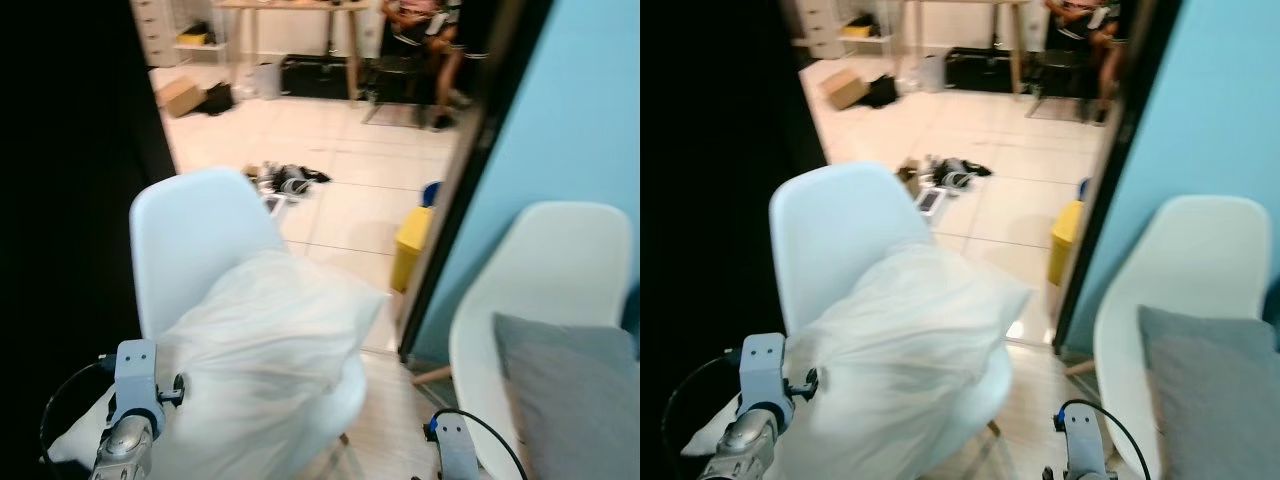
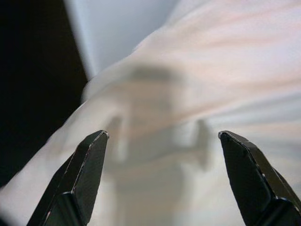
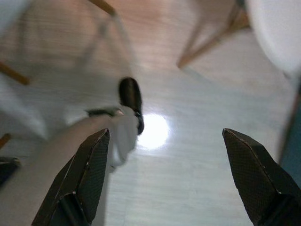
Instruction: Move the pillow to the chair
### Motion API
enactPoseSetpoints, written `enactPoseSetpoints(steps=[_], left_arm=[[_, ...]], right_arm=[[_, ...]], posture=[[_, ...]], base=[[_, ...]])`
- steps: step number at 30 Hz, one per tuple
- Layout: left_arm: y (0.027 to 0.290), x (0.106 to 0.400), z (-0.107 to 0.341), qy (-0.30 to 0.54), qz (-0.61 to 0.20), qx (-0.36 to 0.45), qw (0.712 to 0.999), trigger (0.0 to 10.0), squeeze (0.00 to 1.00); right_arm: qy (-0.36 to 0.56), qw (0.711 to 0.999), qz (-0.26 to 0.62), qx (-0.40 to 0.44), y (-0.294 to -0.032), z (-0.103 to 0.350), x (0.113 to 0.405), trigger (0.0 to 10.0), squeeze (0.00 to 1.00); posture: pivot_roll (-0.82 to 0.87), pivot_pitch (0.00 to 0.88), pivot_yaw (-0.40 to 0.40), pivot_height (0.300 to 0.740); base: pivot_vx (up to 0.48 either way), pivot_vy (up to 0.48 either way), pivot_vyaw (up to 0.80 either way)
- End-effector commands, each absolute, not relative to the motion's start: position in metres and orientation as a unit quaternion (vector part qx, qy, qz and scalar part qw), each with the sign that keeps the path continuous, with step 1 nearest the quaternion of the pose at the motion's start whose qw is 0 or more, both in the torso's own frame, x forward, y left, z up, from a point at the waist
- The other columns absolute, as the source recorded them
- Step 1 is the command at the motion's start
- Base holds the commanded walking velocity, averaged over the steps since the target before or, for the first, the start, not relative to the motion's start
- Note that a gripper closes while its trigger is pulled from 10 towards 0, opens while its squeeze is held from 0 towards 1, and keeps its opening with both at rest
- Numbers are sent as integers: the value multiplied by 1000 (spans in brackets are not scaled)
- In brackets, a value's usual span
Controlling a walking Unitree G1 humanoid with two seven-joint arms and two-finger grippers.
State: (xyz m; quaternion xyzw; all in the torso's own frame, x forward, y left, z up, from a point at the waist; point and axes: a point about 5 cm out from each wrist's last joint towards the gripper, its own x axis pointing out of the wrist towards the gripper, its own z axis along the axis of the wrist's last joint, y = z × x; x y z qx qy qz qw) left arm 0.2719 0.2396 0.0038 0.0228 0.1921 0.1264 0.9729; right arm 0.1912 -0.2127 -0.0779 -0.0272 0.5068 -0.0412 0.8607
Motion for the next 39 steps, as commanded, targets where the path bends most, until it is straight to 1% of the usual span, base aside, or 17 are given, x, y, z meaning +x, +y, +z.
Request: enactPoseSetpoints(steps=[1, 8, 11, 13, 20, 30, 32, 39], left_arm=[[239, 269, 0, 200, 120, 25, 972, 10000, 0], [234, 270, -2, 198, 109, 25, 974, 10000, 0], [234, 267, -5, 207, 107, 32, 972, 10000, 0], [238, 257, -15, 233, 112, 44, 965, 10000, 0], [240, 246, -24, 253, 117, 50, 959, 10000, 0], [239, 242, -29, 266, 112, 68, 955, 10000, 0], [238, 238, -32, 276, 111, 63, 953, 10000, 0], [235, 233, -37, 283, 110, 55, 951, 10000, 0]], right_arm=[[514, 856, -38, -33, -211, -80, 188, 10000, 0], [515, 855, -37, -37, -211, -80, 187, 10000, 0], [517, 854, -38, -39, -211, -81, 186, 10000, 0], [518, 853, -40, -41, -212, -81, 184, 10000, 0], [519, 852, -42, -43, -213, -82, 183, 10000, 0], [516, 854, -40, -46, -212, -81, 185, 10000, 0], [506, 861, -42, -42, -210, -80, 189, 10000, 0], [499, 865, -37, -38, -207, -78, 193, 10000, 0]], posture=[[-68, 63, -8, 740], [-71, 59, -9, 740], [-70, 59, -11, 740], [-70, 57, -11, 740], [-72, 50, -9, 740], [-66, 29, -8, 740], [-66, 29, -8, 740], [-67, 34, -8, 740]], base=[[0, 0, -788], [0, 0, -788], [0, 0, -788], [0, 0, -788], [0, 0, -788], [0, 0, -788], [0, 0, -513], [0, -386, 0]])
